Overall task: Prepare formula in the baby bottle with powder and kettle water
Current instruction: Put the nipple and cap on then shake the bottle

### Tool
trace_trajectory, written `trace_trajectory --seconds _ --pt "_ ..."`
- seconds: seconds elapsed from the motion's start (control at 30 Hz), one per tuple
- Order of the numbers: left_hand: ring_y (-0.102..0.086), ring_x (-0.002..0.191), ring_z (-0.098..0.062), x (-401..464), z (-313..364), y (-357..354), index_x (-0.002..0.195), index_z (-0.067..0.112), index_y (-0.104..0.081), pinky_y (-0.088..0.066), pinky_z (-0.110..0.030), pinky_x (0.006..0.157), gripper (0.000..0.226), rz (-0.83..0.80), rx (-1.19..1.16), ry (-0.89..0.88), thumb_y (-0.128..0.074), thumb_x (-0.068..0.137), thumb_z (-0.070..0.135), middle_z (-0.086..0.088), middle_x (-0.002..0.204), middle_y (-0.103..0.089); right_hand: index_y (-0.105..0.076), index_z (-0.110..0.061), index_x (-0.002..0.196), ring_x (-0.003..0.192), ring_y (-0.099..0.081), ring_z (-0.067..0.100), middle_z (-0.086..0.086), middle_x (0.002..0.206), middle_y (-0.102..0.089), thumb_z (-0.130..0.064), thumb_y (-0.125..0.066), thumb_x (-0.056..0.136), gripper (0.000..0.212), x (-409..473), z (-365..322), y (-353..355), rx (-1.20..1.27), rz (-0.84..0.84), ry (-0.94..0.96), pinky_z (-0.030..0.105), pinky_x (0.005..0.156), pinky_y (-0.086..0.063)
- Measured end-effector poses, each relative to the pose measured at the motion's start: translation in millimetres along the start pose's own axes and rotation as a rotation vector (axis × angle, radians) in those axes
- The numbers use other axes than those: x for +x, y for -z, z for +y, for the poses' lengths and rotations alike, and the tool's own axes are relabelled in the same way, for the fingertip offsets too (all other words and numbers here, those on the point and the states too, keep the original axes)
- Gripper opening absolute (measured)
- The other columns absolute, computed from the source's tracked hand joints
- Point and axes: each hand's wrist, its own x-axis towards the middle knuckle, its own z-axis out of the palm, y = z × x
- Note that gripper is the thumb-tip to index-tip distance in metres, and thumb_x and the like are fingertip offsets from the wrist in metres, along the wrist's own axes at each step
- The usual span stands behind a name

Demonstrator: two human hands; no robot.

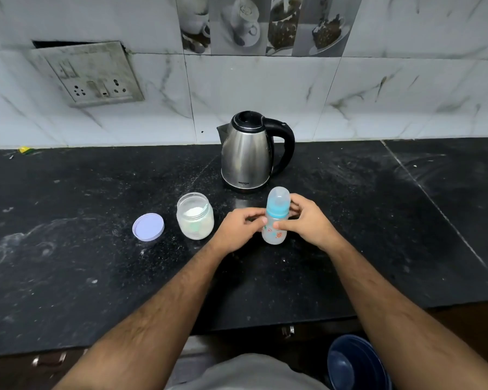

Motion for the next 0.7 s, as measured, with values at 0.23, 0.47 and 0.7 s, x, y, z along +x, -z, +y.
trace_trajectory --seconds 0.23,0.47,0.7 --pt "-0.057 0.072 0.015 49.8 -8.2 -6.9 0.131 0.031 -0.062 -0.043 -0.014 0.073 0.052 0.026 0.153 0.022 -0.055 0.087 0.004 0.01 0.109 -0.073 -0.061 -0.016 0.123 0.094 -0.065 0.004 -0.003 0.111 -0.068 -0.001 -0.083 0.07 0.059 50.7 6.8 13.7 -0.161 -0.006 -0.042 0.014 0.08 -0.052" --pt "-0.054 0.065 0.002 83.5 -10.2 -8.0 0.131 0.035 -0.06 -0.048 -0.03 0.079 0.058 0.081 0.129 0.082 -0.053 0.083 0.002 0.005 0.109 -0.072 -0.06 -0.015 0.126 0.096 -0.063 0.009 -0.003 0.11 -0.065 0.0 -0.083 0.07 0.062 90.6 14.8 21.4 -0.228 -0.01 -0.054 0.011 0.077 -0.047" --pt "-0.051 0.067 0.003 104.1 -7.2 -7.6 0.136 0.028 -0.056 -0.046 -0.032 0.084 0.059 0.066 0.167 0.128 -0.05 0.085 -0.001 0.004 0.114 -0.067 -0.06 -0.014 0.126 0.103 -0.064 0.016 0.002 0.115 -0.067 0.001 -0.082 0.069 0.064 115.3 24.6 24.5 -0.269 -0.008 -0.059 0.029 0.092 -0.052"
